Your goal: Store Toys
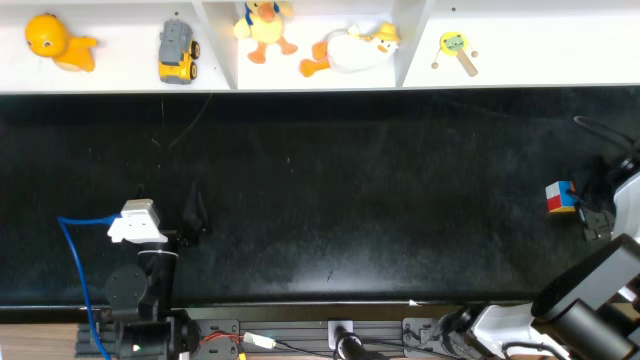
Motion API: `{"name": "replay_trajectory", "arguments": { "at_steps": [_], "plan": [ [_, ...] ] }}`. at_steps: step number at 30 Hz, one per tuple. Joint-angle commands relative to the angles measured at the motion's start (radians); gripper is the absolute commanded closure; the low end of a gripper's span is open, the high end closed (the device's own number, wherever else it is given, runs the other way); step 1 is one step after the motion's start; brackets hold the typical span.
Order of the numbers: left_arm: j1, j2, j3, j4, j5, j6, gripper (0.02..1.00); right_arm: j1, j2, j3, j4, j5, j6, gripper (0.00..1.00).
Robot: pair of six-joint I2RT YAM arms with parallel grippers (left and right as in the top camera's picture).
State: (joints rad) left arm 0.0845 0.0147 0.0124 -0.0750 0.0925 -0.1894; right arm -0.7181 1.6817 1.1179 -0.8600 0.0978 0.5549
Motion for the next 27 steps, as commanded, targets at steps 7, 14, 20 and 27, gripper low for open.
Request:
{"name": "replay_trajectory", "arguments": {
  "at_steps": [7,14,20,27],
  "plan": [
    [-0.007,-0.012,-0.005,-0.001,-0.009,-0.021,0.02,0.01,0.079,-0.005,0.036,0.021,0.01,0.11],
    [-0.007,-0.012,-0.005,-0.001,-0.009,-0.021,0.02,0.068,0.097,-0.005,0.056,0.055,0.007,0.148],
    [-0.007,-0.012,-0.005,-0.001,-0.009,-0.021,0.02,0.125,0.097,-0.005,0.072,0.113,0.007,0.215],
    [-0.007,-0.012,-0.005,-0.001,-0.009,-0.021,0.02,0.131,0.097,-0.005,0.071,0.113,0.007,0.389]
  ]
}}
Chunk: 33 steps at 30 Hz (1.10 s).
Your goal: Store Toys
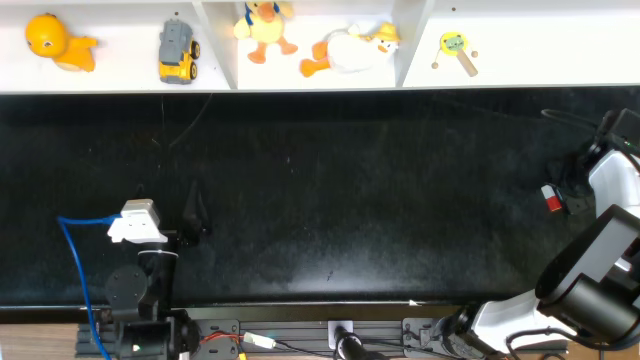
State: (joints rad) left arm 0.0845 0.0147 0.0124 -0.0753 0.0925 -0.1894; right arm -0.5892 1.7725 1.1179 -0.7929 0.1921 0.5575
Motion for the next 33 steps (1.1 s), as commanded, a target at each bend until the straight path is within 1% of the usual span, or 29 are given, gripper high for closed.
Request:
{"name": "replay_trajectory", "arguments": {
  "at_steps": [1,6,10,16,18,19,22,23,24,26,30,33],
  "plan": [
    [-0.007,-0.012,-0.005,-0.001,-0.009,-0.021,0.02,0.002,0.006,-0.005,0.004,0.019,0.004,0.404],
    [-0.007,-0.012,-0.005,-0.001,-0.009,-0.021,0.02,0.002,0.006,-0.005,-0.008,0.018,-0.008,0.47],
    [-0.007,-0.012,-0.005,-0.001,-0.009,-0.021,0.02,0.002,0.002,-0.002,-0.026,0.01,-0.015,0.59],
    [-0.007,-0.012,-0.005,-0.001,-0.009,-0.021,0.02,0.003,-0.022,0.015,-0.068,0.007,-0.016,0.689],
    [-0.007,-0.012,-0.005,-0.001,-0.009,-0.021,0.02,0.003,-0.034,0.037,-0.098,0.005,-0.02,0.752],
    [-0.007,-0.012,-0.005,-0.001,-0.009,-0.021,0.02,0.003,-0.044,0.058,-0.124,-0.006,-0.035,0.818],
    [-0.007,-0.012,-0.005,-0.001,-0.009,-0.021,0.02,0.007,-0.078,0.133,-0.201,-0.047,-0.081,0.956],
    [-0.007,-0.012,-0.005,-0.001,-0.009,-0.021,0.02,0.011,-0.095,0.167,-0.235,-0.063,-0.102,0.956],
    [-0.007,-0.012,-0.005,-0.001,-0.009,-0.021,0.02,0.024,-0.131,0.234,-0.298,-0.092,-0.147,0.956],
    [-0.007,-0.012,-0.005,-0.001,-0.009,-0.021,0.02,0.052,-0.187,0.306,-0.36,-0.095,-0.195,0.956],
    [-0.007,-0.012,-0.005,-0.001,-0.009,-0.021,0.02,0.113,-0.323,0.338,-0.369,-0.095,-0.245,0.954],
    [-0.007,-0.012,-0.005,-0.001,-0.009,-0.021,0.02,0.143,-0.443,0.338,-0.378,-0.139,-0.259,0.956]
  ]
}}
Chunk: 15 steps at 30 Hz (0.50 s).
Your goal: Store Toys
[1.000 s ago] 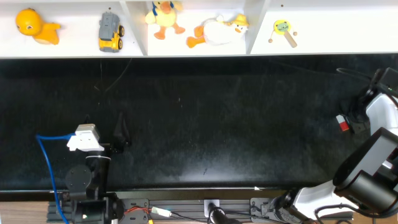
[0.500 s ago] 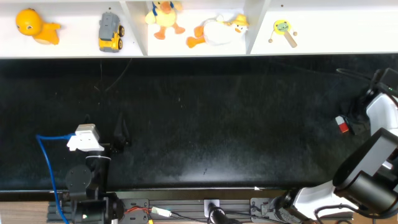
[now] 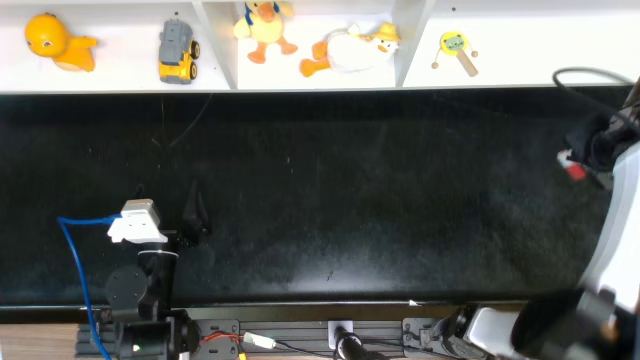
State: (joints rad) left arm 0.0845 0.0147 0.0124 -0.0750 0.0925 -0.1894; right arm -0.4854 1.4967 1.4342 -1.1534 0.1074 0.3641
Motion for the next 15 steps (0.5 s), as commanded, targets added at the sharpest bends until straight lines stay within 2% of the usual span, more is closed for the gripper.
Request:
{"name": "replay_trajectory", "arguments": {
  "at_steps": [1,3,9,13,15],
  "plan": [
    [-0.007,-0.012,-0.005,-0.001,-0.009,-0.021,0.02,0.042,-0.199,0.021,-0.019,-0.069,-0.082,0.954],
    [-0.007,-0.012,-0.005,-0.001,-0.009,-0.021,0.02,0.043,-0.259,0.021,-0.021,-0.073,-0.116,0.954],
    [-0.007,-0.012,-0.005,-0.001,-0.009,-0.021,0.02,0.043,-0.323,-0.034,0.028,-0.077,-0.336,0.954],
    [-0.007,-0.012,-0.005,-0.001,-0.009,-0.021,0.02,0.042,-0.328,-0.16,0.233,-0.245,-0.491,0.952],
    [-0.007,-0.012,-0.005,-0.001,-0.009,-0.021,0.02,0.042,-0.33,-0.232,0.381,-0.289,-0.503,0.952]
  ]
}}
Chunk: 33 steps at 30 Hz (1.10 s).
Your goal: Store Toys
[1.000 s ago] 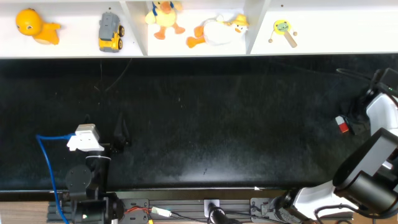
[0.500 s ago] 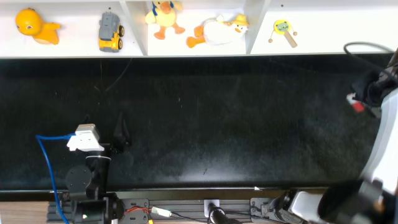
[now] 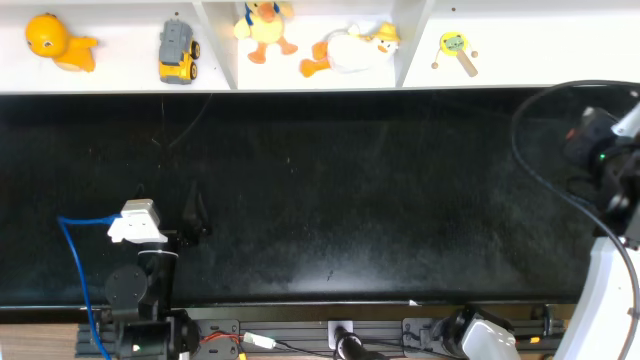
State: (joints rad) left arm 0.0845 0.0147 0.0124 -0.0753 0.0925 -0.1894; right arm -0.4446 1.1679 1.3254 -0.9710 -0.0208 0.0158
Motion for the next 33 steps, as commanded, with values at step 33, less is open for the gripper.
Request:
{"name": "replay_trajectory", "arguments": {
  "at_steps": [33],
  "plan": [
    [-0.007,-0.012,-0.005,-0.001,-0.009,-0.021,0.02,-0.01,0.771,-0.37,1.786,-0.327,-0.217,0.954]
  ]
}}
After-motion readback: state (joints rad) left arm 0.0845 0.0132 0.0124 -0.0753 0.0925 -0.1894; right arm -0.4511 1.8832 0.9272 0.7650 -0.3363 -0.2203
